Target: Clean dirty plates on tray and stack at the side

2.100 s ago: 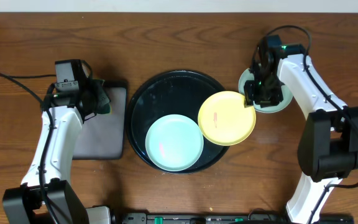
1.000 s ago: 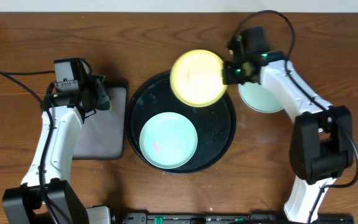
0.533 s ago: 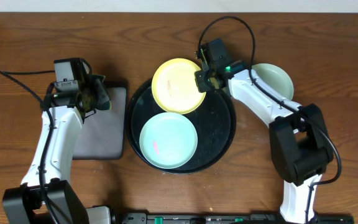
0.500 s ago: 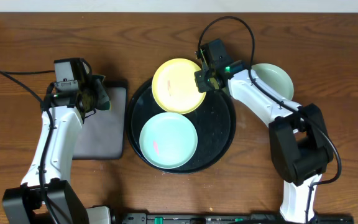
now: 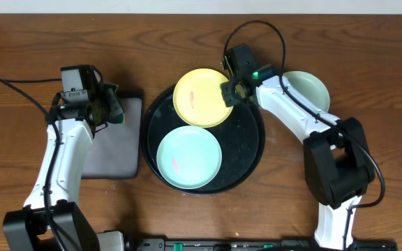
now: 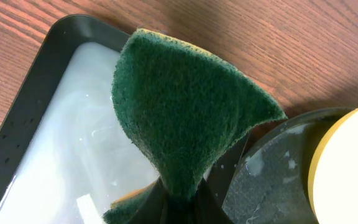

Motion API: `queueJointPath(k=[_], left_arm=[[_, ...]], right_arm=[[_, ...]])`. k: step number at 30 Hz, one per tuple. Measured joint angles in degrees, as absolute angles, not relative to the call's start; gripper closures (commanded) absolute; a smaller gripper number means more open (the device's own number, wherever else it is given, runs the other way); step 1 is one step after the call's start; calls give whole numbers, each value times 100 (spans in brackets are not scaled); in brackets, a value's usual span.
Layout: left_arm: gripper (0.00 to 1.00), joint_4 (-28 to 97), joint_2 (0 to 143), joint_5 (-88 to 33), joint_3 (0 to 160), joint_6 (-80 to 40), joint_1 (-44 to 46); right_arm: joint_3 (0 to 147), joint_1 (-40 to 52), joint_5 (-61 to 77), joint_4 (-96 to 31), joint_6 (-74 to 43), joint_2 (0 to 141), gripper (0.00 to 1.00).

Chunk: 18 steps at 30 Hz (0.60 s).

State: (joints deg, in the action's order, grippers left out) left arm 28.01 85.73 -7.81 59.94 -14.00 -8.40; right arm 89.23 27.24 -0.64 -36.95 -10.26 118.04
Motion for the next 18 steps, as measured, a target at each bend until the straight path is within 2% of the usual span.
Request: queueJointPath(k=[5, 7, 13, 15, 16, 17, 18], left_arm=[[93, 2788, 8573, -781, 5994, -1341, -840], [93, 2768, 8573, -784, 5994, -1321, -840], [92, 2689, 8573, -781, 5994, -1173, -840], [92, 2687, 8573, -784, 5994, -1153, -840], [92, 2687, 8573, -784, 5994, -1151, -840], [92, 2685, 8573, -784, 5994, -1151, -840], [93, 2687, 8573, -784, 5994, -1149, -840]], right_arm=[[9039, 2724, 25, -3986, -1037, 11410, 39], [9083, 2724, 30, -4150, -1050, 11268, 51], [8991, 2724, 47, -4248, -1369, 11216, 57], [8868, 2724, 43, -4215, -1450, 11271, 55], [8831, 2724, 40, -4217, -1466, 11306, 50], [8788, 2724, 43, -4217, -1487, 11351, 32], [8755, 2724, 38, -4215, -1535, 11393, 1]])
